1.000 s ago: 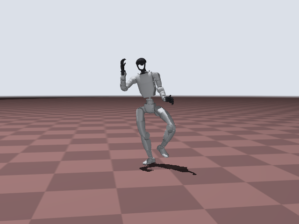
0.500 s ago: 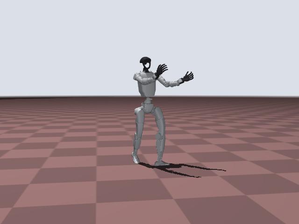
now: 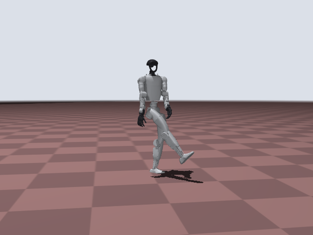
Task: Kungfu
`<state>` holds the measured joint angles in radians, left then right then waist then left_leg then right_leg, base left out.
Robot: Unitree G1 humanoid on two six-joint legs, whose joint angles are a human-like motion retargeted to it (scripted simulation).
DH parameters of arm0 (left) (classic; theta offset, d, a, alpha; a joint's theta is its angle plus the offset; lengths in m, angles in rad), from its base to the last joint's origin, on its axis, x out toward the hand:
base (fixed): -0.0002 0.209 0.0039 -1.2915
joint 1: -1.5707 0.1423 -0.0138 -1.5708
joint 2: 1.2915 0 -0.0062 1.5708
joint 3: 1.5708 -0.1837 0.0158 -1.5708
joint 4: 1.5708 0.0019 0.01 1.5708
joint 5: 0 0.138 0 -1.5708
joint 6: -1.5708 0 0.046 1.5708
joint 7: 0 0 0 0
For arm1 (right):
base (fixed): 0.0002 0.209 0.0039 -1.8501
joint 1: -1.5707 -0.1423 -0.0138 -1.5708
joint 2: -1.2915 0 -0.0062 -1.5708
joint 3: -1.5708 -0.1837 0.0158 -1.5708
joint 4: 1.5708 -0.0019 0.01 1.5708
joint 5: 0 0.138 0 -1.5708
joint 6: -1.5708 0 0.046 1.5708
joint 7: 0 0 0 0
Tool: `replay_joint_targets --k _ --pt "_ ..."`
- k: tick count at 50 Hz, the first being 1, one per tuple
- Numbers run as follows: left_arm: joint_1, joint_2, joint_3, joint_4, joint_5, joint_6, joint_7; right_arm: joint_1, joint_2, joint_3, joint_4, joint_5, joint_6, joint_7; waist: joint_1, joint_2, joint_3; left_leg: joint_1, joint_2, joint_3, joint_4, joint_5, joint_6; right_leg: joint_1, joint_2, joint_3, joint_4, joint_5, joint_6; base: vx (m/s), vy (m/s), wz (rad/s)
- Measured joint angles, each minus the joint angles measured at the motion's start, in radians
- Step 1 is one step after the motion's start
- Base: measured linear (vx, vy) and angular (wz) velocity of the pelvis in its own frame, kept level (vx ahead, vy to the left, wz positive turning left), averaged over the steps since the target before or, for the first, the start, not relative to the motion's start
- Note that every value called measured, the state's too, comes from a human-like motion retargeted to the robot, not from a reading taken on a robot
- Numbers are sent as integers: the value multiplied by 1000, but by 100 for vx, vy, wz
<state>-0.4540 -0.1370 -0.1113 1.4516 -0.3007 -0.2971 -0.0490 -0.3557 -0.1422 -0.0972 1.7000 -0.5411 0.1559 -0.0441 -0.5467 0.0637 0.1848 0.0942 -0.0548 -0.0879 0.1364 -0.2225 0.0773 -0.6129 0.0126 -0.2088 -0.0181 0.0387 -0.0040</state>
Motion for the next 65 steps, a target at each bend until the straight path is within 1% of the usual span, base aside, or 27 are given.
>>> replay_joint_targets --k 2,3,5,6,7,10,12,17,20,24,28,33,36,40,43,45,46,47,48,50,52,53,55,57,58,61,65 --pt "55 -102 -84 -7 -67 -49 65 197 -44 10 0 -174 260 221 4 7 5 12 -7 -11 -2 -13 13 -50 2 -9 37 15 -18 23 -7 -2" --pt "68 -133 -102 10 -79 -61 52 300 -53 23 0 -245 348 311 0 4 6 18 -12 -18 0 -21 20 -64 -1 -9 54 30 -13 24 -15 14" --pt "61 -134 -234 -7 -133 -29 -48 491 -72 43 0 -347 459 456 -24 10 2 14 -19 -52 12 -37 32 -82 -5 12 80 58 -11 23 -23 44" --pt "66 -119 -289 -45 -104 -14 -110 570 -78 22 0 -388 463 498 -35 13 -4 6 -18 -71 19 -43 29 -88 3 42 86 68 -16 17 -24 43" --pt "69 -101 -338 -85 -70 4 -167 645 -84 -2 0 -421 454 528 -44 17 -12 -3 -17 -87 25 -48 23 -92 12 72 91 78 -19 13 -21 21" --pt "79 -46 -395 -185 84 60 -283 818 -99 -106 0 -430 340 507 -59 18 -45 -22 -19 -108 33 -62 -2 -88 34 140 95 89 -1 20 -24 -1" --pt "87 -34 -369 -205 160 44 -292 893 -110 -170 0 -380 284 461 -68 12 -74 -33 -30 -112 33 -68 -15 -73 32 130 102 90 16 25 -25 -21" --pt "79 -1 -363 -264 125 -35 -247 944 -117 -244 0 -181 225 406 -70 10 -111 -39 -41 -107 20 -80 -44 -3 5 69 116 84 34 19 -17 -21" --pt "93 11 -364 -314 149 -86 -242 884 -102 -263 0 -65 190 372 -30 19 -148 -58 -54 -81 30 -108 -50 6 2 106 134 94 44 29 -23 -44" --pt "147 65 -358 -423 229 -125 -250 767 -72 -248 -69 -82 98 333 -14 30 -196 -69 -54 -66 37 -140 -63 18 -18 110 149 97 52 32 -29 -25" --pt "203 140 -335 -586 230 -177 -234 717 -62 -157 -398 -151 -5 239 -6 55 -208 -71 -48 -53 59 -183 -68 12 -37 117 168 94 53 41 -29 -21" --pt "224 256 -257 -890 106 -251 -147 718 -127 -34 -930 -125 -107 84 2 97 -215 -58 -24 -68 90 -216 -97 -32 -62 169 195 109 36 43 -26 13" --pt "163 339 -202 -1095 45 -232 -52 742 -184 17 -1256 5 -148 74 30 120 -224 -39 -3 -95 101 -215 -122 -59 -98 169 209 110 25 60 -44 49" --pt "1 442 -146 -1306 -32 -140 56 741 -246 68 -1641 233 -174 39 72 143 -247 -9 36 -154 112 -193 -149 -81 -153 182 250 84 15 58 -51 84" --pt "-164 467 -111 -1361 -69 -84 120 629 -237 92 -1802 314 -209 -115 83 140 -264 16 80 -179 134 -163 -158 -37 -197 221 258 4 45 65 -70 132" --pt "-327 447 -66 -1294 -27 -127 136 486 -231 71 -1827 307 -289 -266 84 122 -256 38 105 -190 163 -142 -146 36 -239 222 250 -64 48 49 -59 158" --pt "-444 429 -39 -1175 41 -187 150 378 -237 37 -1777 264 -347 -343 77 93 -238 60 104 -199 183 -138 -134 101 -269 191 236 -30 104 43 -67 153" --pt "-555 413 -12 -1042 114 -240 165 266 -241 5 -1705 216 -399 -409 85 71 -245 65 104 -196 198 -130 -123 115 -291 168 253 0 137 40 -80 95" --pt "-652 402 15 -882 196 -282 180 146 -241 -22 -1585 159 -439 -457 121 64 -298 38 104 -169 204 -115 -113 27 -297 161 332 21 121 48 -83 66" --pt "-753 291 69 -594 317 -274 182 -72 -292 -71 -1223 69 -486 -554 155 110 -323 -19 187 -206 328 -115 -163 -40 -193 220 474 -18 105 53 -72 105" --pt "-866 245 126 -404 286 -190 90 -346 -336 -115 -791 11 -537 -589 106 117 -266 -53 261 -36 345 -66 -249 -40 -273 107 573 -114 101 -4 -16 165" --pt "-884 221 156 -373 244 -182 -24 -447 -349 -141 -582 15 -540 -578 84 139 -260 -74 305 49 336 -36 -276 -44 -283 89 640 -193 118 -9 -14 220" --pt "-893 226 131 -365 143 -203 -65 -577 -380 -166 -300 162 -474 -358 11 168 -240 -138 387 171 356 -10 -293 -30 -328 12 689 -264 151 -2 -34 264" --pt "-874 200 112 -402 195 -287 62 -615 -451 -196 -206 355 -397 -122 -10 164 -230 -181 423 274 362 -18 -284 14 -395 -85 702 -317 178 6 -64 228" --pt "-862 184 112 -415 259 -319 152 -618 -474 -194 -205 441 -424 -58 -12 154 -231 -188 432 334 336 -7 -289 21 -418 -115 722 -351 185 -6 -51 177" --pt "-832 169 91 -437 357 -369 297 -596 -522 -190 -276 590 -516 -131 -19 148 -214 -173 442 462 253 -10 -259 64 -454 -173 744 -417 218 -10 -27 140" --pt "-791 155 76 -423 333 -354 230 -576 -584 -175 -328 549 -658 -286 -22 144 -214 -133 421 545 162 -15 -209 97 -508 -231 782 -479 230 3 -15 82"
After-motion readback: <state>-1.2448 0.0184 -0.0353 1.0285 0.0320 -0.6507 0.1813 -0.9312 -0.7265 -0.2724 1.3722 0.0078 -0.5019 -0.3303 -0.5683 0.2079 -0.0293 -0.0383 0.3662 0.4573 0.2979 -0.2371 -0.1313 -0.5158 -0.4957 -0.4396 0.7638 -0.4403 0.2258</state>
